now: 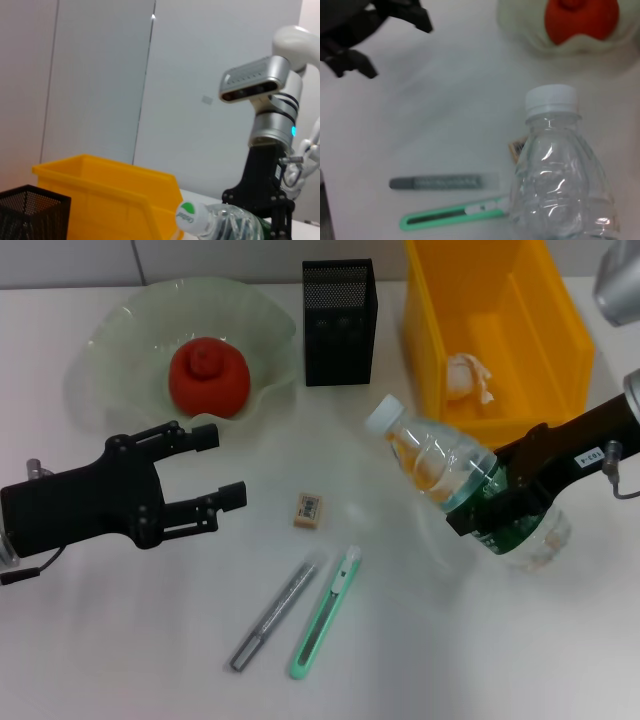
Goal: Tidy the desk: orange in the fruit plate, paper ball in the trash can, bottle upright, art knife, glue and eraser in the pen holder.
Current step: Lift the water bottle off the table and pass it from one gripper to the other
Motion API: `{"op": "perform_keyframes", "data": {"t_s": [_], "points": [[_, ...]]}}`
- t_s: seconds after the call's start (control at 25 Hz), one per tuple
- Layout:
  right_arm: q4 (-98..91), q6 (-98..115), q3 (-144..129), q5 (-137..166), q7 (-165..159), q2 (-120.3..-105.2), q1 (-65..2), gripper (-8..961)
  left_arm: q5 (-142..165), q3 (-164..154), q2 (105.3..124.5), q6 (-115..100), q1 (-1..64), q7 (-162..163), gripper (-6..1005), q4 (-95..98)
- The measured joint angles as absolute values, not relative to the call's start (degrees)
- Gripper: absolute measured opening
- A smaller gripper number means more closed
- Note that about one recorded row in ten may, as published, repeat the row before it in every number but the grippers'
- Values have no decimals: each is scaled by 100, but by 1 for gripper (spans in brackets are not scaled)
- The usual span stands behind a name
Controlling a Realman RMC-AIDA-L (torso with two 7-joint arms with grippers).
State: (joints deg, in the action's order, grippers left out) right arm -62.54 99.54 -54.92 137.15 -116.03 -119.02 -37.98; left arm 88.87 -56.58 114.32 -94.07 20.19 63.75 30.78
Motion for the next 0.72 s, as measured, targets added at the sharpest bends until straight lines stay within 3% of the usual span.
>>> {"op": "perform_keyframes", "data": {"t_s": [0.72], "points": [[-5121,9268,-4862,12273,-9073,-11899,-3319,762,8850,-4992,11730,-9676,2006,6908,650,2982]]}}
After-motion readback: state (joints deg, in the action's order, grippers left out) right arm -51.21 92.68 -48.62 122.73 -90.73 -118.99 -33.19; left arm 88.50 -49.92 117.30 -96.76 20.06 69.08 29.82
